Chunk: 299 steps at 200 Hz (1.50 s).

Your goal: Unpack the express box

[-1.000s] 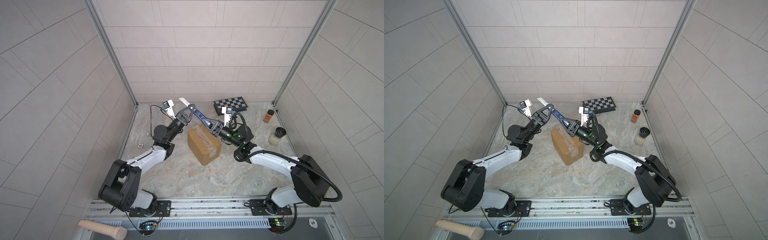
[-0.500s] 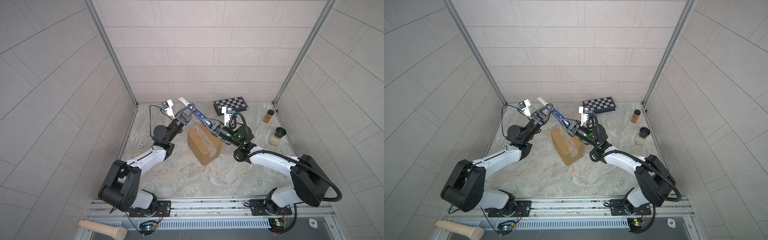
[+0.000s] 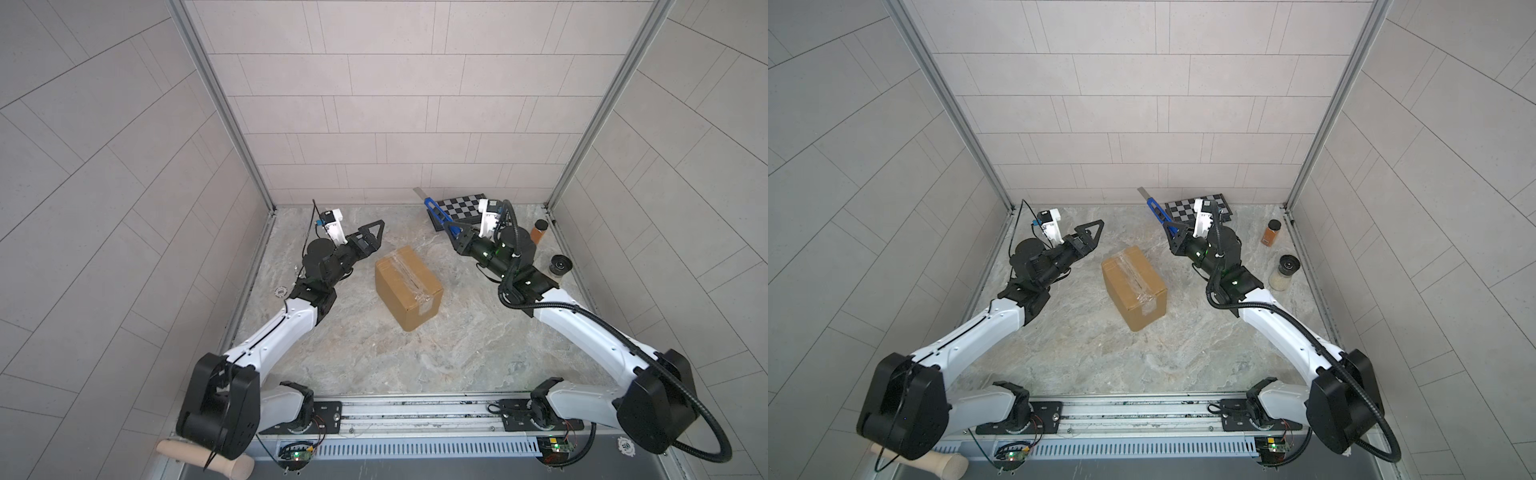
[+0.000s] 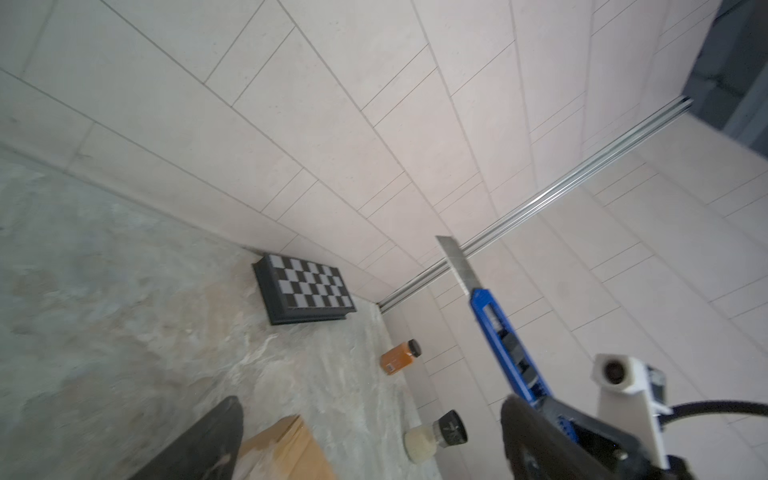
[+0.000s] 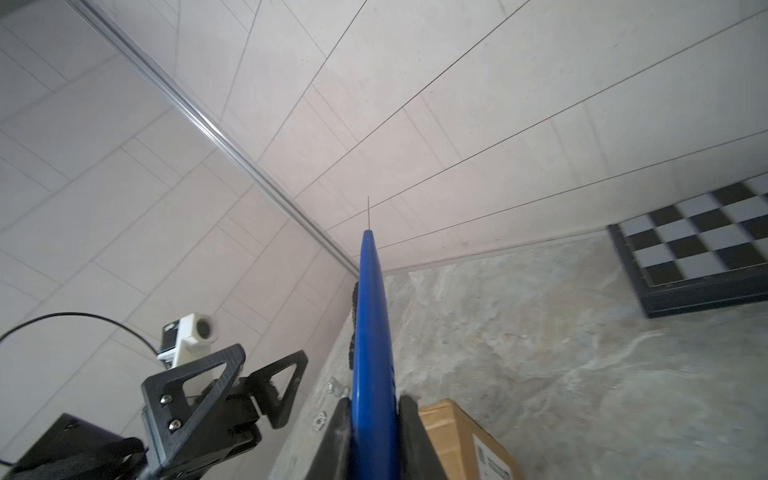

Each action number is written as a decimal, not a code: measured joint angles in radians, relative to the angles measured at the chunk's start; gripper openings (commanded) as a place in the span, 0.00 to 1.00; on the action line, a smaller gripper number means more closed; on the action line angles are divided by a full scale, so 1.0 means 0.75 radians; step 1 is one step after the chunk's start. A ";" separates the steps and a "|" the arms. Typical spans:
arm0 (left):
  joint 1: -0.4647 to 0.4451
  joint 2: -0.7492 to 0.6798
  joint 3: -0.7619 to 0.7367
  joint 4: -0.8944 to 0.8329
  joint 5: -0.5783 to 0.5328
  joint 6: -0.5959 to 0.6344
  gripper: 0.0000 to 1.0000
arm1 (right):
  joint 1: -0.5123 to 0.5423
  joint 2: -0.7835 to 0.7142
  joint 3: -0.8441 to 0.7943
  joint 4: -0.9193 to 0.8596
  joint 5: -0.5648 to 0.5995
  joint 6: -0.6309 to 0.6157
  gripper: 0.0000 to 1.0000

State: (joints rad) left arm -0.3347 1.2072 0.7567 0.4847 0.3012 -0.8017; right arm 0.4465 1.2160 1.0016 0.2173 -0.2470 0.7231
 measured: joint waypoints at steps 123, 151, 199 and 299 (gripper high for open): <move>-0.162 -0.031 -0.008 -0.638 -0.279 0.302 1.00 | 0.244 0.018 0.369 -1.026 0.327 -0.686 0.00; -0.167 0.013 -0.008 -0.632 -0.290 0.302 1.00 | 0.361 0.030 0.414 -1.084 0.366 -0.761 0.00; -0.172 0.050 -0.039 -0.624 -0.302 0.301 1.00 | 0.489 0.091 0.466 -1.122 0.391 -0.830 0.00; -0.172 0.083 -0.041 -0.592 -0.319 0.287 1.00 | 0.579 0.161 0.502 -1.187 0.462 -0.889 0.00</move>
State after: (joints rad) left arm -0.4637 1.2694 0.7261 0.0410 0.0620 -0.5865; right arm 0.8810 1.3369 1.3781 -0.6727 0.0994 0.0566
